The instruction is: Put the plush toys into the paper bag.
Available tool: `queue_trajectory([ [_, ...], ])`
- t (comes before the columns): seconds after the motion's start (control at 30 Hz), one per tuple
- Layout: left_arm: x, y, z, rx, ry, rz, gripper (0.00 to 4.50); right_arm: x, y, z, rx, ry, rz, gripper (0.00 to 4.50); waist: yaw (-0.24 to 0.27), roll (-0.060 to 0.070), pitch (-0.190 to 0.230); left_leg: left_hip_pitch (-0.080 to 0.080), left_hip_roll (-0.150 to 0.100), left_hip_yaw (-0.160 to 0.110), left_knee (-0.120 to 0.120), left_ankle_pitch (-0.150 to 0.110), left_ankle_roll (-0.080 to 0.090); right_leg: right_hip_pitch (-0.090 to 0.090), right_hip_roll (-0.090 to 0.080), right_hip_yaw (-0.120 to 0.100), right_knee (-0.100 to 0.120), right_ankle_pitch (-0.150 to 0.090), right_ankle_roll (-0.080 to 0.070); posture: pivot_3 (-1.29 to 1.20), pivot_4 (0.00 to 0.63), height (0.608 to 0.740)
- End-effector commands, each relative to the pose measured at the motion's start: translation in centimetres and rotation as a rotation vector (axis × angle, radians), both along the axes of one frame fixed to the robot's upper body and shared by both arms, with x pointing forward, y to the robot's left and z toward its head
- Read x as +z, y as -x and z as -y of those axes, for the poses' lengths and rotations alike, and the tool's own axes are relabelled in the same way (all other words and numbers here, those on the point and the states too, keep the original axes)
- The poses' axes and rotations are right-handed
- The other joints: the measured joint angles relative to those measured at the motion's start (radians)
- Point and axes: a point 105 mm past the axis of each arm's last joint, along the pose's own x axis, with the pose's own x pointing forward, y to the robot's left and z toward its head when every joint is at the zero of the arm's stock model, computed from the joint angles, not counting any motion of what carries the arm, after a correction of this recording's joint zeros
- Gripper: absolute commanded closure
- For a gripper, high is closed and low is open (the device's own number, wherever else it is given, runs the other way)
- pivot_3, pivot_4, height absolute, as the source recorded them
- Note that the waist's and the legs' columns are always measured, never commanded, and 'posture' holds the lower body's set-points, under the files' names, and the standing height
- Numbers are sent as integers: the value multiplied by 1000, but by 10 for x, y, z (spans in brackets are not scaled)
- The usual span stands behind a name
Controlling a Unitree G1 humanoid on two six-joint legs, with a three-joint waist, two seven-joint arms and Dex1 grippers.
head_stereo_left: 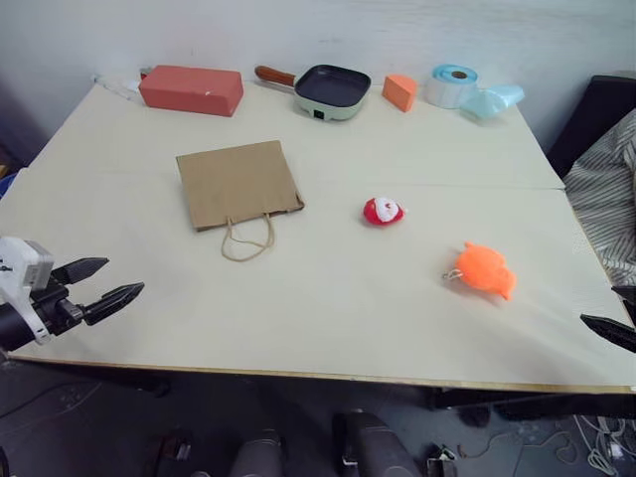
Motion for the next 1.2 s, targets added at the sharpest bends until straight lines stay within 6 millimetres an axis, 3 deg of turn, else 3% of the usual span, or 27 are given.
queue_trajectory([
  [0.03,2,3,2,-15,-43,18,24,14,0,-2,11,4,46,0,0,0,0,0,0,0,0,0,0,0,0,0,0,0,0,0,150,740],
  [0.37,-2,-4,9,-25,-57,17,24,23,-6,-1,-21,-9,87,0,6,0,0,0,0,0,0,0,0,0,0,0,0,0,0,0,150,740],
  [0.53,-6,-6,20,-72,-75,14,24,34,-12,-14,-1,1,118,0,5,1,0,0,0,0,0,0,0,0,0,0,0,0,0,0,150,740],
  [0.7,18,-15,48,-249,-132,42,24,64,-16,-72,195,-50,164,0,6,1,1,-1,0,0,1,0,-1,0,0,0,1,0,0,0,150,740],
  [0.83,29,-40,68,-398,-257,72,24,76,-22,-153,450,-107,205,0,4,2,1,-1,0,0,2,1,-1,0,0,0,2,0,0,0,150,740],
  [0.93,26,-68,85,-481,-354,94,24,70,-27,-199,581,-109,225,0,6,1,1,-1,0,-1,3,1,-2,-1,1,-1,2,0,0,0,150,740],
  [1.1,12,-106,101,-559,-527,96,24,69,-42,-233,643,-106,305,0,11,1,0,-10,-1,-1,7,5,-8,-7,1,-2,5,0,1,0,150,740],
  [1.2,8,-124,110,-575,-582,121,24,72,-50,-243,636,-136,342,0,8,0,0,-27,-1,-1,21,3,-5,-23,0,-3,13,1,1,0,150,740],
])
